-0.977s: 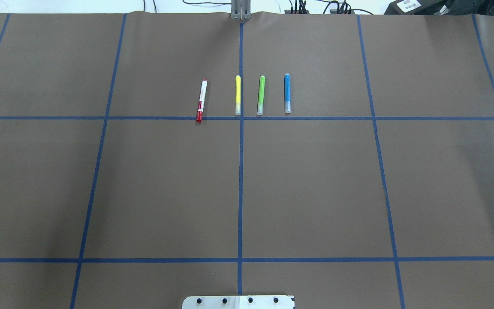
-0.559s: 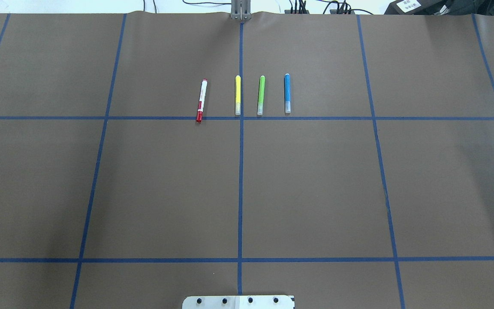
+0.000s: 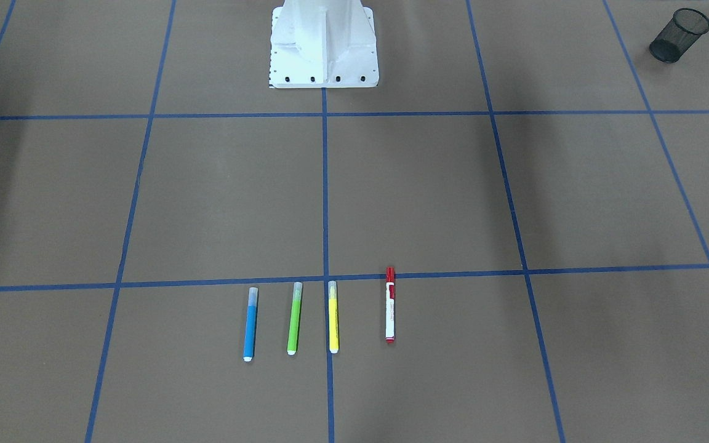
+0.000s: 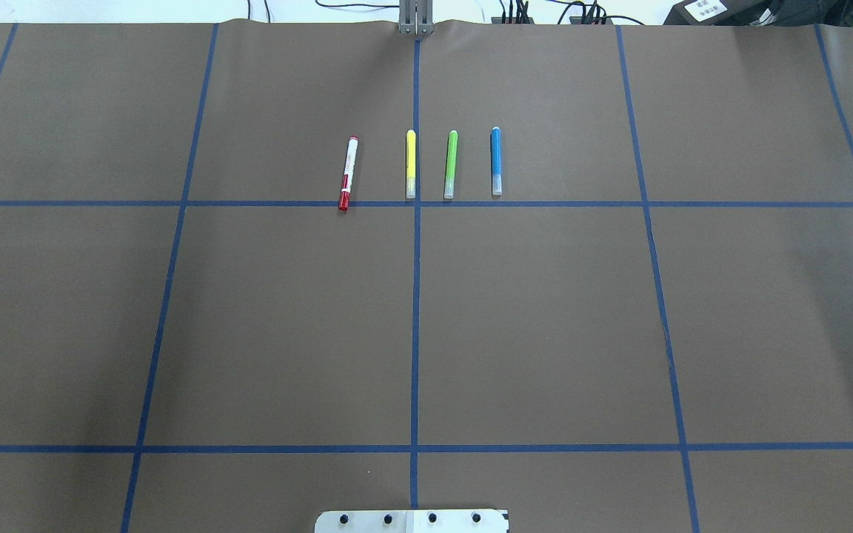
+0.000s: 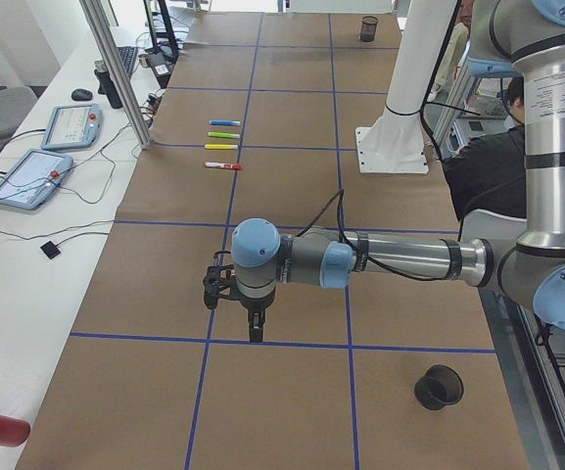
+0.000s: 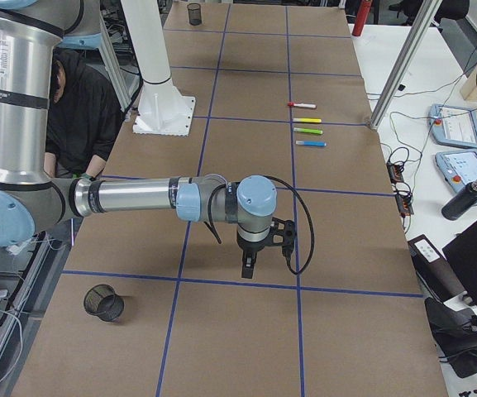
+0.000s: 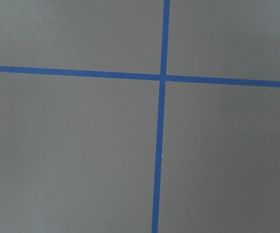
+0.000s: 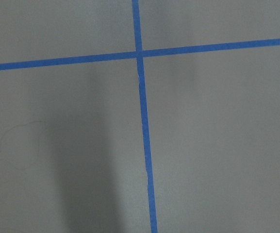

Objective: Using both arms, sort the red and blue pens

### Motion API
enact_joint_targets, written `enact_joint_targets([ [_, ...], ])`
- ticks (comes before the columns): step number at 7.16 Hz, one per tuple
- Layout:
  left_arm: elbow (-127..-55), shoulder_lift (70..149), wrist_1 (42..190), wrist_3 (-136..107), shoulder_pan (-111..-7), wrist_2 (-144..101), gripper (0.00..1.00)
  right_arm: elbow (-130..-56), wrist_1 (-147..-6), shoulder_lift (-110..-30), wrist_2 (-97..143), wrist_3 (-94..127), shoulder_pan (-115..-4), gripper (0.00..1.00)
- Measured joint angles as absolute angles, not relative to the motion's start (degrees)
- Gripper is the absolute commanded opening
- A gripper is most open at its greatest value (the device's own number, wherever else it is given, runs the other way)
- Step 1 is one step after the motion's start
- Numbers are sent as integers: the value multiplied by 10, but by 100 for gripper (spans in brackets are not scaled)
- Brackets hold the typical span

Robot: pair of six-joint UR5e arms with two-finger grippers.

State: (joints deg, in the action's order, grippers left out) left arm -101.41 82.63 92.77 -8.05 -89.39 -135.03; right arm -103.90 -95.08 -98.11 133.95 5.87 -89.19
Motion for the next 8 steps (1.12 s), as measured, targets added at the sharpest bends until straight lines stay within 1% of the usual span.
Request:
enact_joint_targets([
  [4, -1012, 899, 914, -83, -891, -1349, 100, -1047, -951, -933, 1342, 93, -891, 100],
  [5, -1012, 929, 896, -83, -880, -1348, 100, -1045, -935, -933, 1348, 123, -891, 100],
  [8, -995, 1064, 769, -94, -817, -1345, 100, -1032, -794, -970, 1357, 132, -883, 100],
])
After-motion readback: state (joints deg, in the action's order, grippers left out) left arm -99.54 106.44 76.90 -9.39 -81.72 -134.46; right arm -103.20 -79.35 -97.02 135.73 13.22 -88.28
